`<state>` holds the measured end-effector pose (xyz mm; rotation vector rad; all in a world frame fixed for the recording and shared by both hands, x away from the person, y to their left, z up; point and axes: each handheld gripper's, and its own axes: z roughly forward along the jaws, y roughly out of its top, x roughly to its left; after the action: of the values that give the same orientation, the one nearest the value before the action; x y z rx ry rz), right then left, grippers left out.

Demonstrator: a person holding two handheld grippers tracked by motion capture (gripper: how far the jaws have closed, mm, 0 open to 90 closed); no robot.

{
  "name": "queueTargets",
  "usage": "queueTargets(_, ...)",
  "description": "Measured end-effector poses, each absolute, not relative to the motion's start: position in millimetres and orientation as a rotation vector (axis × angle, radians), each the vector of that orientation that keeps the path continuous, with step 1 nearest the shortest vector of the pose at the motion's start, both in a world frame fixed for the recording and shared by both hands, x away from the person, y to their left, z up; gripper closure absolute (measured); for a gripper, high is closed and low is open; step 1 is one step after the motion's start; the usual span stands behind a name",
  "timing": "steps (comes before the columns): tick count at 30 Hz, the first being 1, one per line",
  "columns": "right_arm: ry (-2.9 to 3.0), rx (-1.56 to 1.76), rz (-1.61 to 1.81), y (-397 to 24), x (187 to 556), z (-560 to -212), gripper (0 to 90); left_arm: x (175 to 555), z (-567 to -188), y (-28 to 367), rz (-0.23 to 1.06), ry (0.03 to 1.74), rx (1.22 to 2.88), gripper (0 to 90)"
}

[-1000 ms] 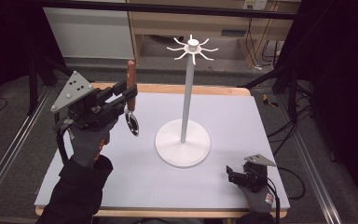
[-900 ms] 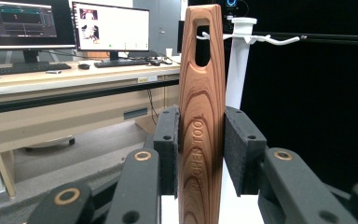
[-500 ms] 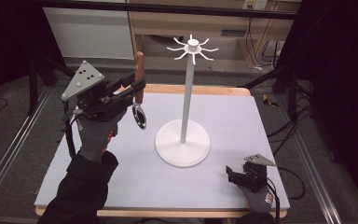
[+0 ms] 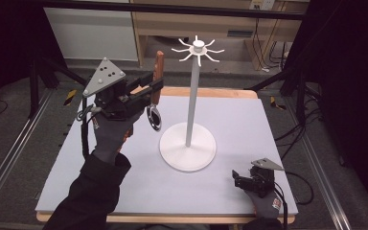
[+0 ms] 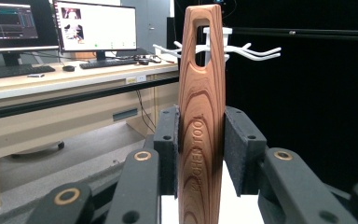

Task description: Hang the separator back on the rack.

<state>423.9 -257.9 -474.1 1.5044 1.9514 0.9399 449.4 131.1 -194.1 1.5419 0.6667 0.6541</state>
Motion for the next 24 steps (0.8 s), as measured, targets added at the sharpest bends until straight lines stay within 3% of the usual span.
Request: queueTargets(24,1.953,1.504,0.949,-258.4,424.0,-473.8,11.7,461.7,-196.5,106.8,0.627,0.664,1.581,67.7)
